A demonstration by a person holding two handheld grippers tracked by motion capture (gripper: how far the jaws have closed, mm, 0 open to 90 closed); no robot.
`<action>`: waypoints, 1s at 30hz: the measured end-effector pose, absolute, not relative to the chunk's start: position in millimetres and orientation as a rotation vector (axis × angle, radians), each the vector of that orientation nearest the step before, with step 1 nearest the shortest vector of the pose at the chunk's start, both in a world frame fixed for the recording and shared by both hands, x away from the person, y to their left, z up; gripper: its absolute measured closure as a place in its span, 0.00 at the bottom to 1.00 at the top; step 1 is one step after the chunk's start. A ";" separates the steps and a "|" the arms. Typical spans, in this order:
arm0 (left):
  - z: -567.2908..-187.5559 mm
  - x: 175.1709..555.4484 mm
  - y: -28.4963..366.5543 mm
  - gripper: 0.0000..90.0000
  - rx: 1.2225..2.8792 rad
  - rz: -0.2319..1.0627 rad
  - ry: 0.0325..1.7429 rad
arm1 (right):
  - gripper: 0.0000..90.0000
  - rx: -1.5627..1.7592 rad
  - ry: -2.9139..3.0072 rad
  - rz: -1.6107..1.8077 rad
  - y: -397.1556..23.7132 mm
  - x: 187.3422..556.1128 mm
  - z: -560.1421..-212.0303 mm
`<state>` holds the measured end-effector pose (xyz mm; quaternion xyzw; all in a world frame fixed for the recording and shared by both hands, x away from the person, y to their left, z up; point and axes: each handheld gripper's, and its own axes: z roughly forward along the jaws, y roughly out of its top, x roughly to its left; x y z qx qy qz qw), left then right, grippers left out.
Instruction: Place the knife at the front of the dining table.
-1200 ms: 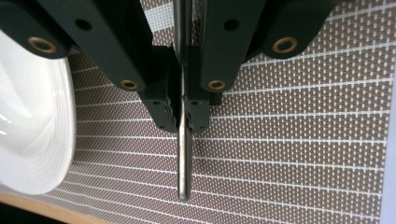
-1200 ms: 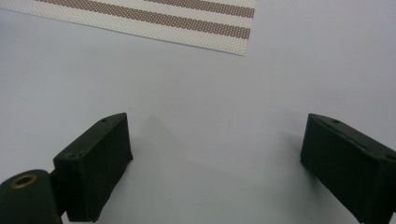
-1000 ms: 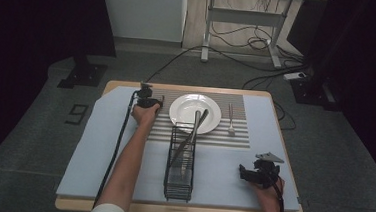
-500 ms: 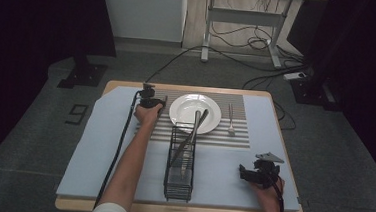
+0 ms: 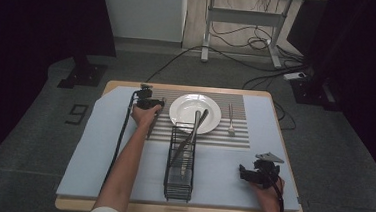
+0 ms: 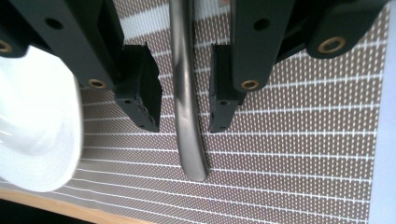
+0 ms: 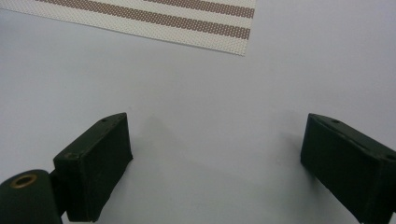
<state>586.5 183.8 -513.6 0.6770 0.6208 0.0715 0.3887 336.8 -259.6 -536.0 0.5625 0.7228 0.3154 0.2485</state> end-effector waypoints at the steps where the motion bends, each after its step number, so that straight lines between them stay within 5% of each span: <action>1: -512.6 584.4 185.1 0.70 1.721 0.181 1.574 | 0.09 1.532 1.971 0.858 -259.7 336.8 -536.0; 30: -516.7 509.4 197.9 0.63 1.881 0.187 1.419 | 0.09 1.531 1.971 0.852 -259.4 336.4 -535.8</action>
